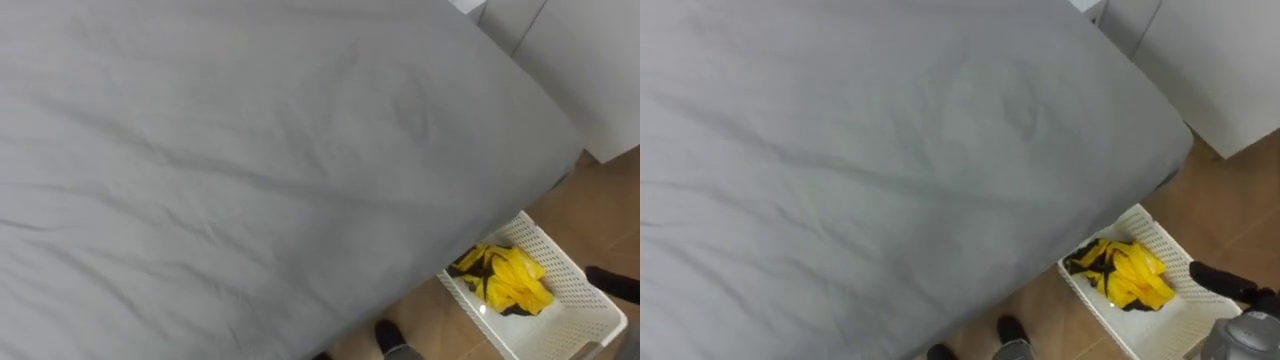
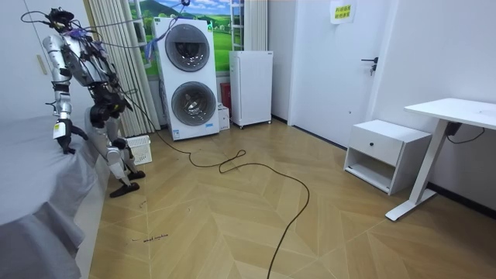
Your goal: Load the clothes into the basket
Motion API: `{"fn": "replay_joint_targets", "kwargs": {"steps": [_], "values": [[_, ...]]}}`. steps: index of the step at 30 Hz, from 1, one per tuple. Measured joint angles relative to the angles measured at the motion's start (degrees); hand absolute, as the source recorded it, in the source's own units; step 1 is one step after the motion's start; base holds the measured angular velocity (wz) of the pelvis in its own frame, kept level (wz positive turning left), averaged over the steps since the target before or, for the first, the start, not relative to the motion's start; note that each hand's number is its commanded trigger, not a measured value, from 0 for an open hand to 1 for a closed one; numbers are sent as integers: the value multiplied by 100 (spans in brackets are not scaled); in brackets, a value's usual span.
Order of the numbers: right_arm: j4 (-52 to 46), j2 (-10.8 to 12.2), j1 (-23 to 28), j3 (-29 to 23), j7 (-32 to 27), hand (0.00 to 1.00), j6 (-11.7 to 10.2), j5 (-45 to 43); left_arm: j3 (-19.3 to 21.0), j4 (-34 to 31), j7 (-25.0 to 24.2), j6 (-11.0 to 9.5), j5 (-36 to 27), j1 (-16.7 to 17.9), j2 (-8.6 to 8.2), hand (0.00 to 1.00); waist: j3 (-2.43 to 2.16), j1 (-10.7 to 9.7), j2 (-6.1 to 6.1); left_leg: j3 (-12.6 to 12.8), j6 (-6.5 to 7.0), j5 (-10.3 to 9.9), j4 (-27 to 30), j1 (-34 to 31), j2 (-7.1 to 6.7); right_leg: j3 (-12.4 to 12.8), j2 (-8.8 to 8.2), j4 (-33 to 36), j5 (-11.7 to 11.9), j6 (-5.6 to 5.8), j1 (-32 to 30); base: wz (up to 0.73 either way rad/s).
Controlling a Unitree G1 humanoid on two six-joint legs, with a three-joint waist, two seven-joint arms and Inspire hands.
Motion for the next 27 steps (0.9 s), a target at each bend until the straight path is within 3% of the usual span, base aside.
{"fn": "replay_joint_targets", "kwargs": {"steps": [2, 5, 9, 12, 14, 19, 22, 24, 27], "values": [[11, 30, 258, 44, 36, 0, 2, 169, 12, -67, 59, -50, 16, 91, 130, 0, -36, -2, -123, -198, -35, 18, -54, 200, 13, -133, 3, -201, -4, -25, 307, 37], [-5, 73, 522, 156, 145, 0, 6, 151, 15, -257, 182, -108, 78, 259, 247, 0, -55, 39, -267, -365, -69, 8, -74, 394, 60, -336, -12, -481, 50, -75, 691, 31], [-29, 314, 710, 288, 171, 0, 29, 144, 37, -293, 257, -151, 247, 319, 296, 0, -104, 147, -390, -551, -111, -15, -76, 628, 59, -597, -42, -725, 80, -108, 1094, 25], [-243, 520, 869, 740, 213, 0, 82, 203, 39, -352, 366, -152, 257, 316, 292, 0, -117, 245, -467, -713, -118, -13, -77, 799, 39, -832, -87, -817, 61, -137, 1368, 28], [-240, 696, 973, 1070, 421, 0, 140, 202, 119, -392, 524, -250, 338, 320, 270, 0, -159, 382, -572, -877, -132, -5, -70, 924, 23, -990, -112, -927, 46, -152, 1604, 33], [-251, 923, 1123, 1293, 828, 0, 213, 98, 420, -829, 721, -432, 406, 537, 121, 0, -207, 584, -693, -1201, -140, 5, -67, 1180, -52, -1352, -200, -1077, 7, -143, 2062, 39], [-221, 1073, 1306, 1537, 1040, 0, 216, 42, 571, -857, 869, -633, 507, 562, 46, 0, -245, 748, -805, -1344, -139, 3, -67, 1295, -60, -1423, -206, -1108, -19, -131, 2245, 29], [-111, 1126, 1448, 1616, 1258, 0, 213, -40, 671, -838, 889, -831, 525, 595, -50, 0, -255, 748, -813, -1554, -137, 1, -73, 1380, -105, -1638, -253, -1180, -36, -116, 2445, 40], [114, 1116, 1503, 1617, 1339, 0, 163, -96, 699, -807, 880, -1075, 520, 719, -158, 0, -252, 821, -795, -1635, -122, -7, -106, 1510, -145, -1703, -286, -1186, -73, -93, 2596, 19]]}}
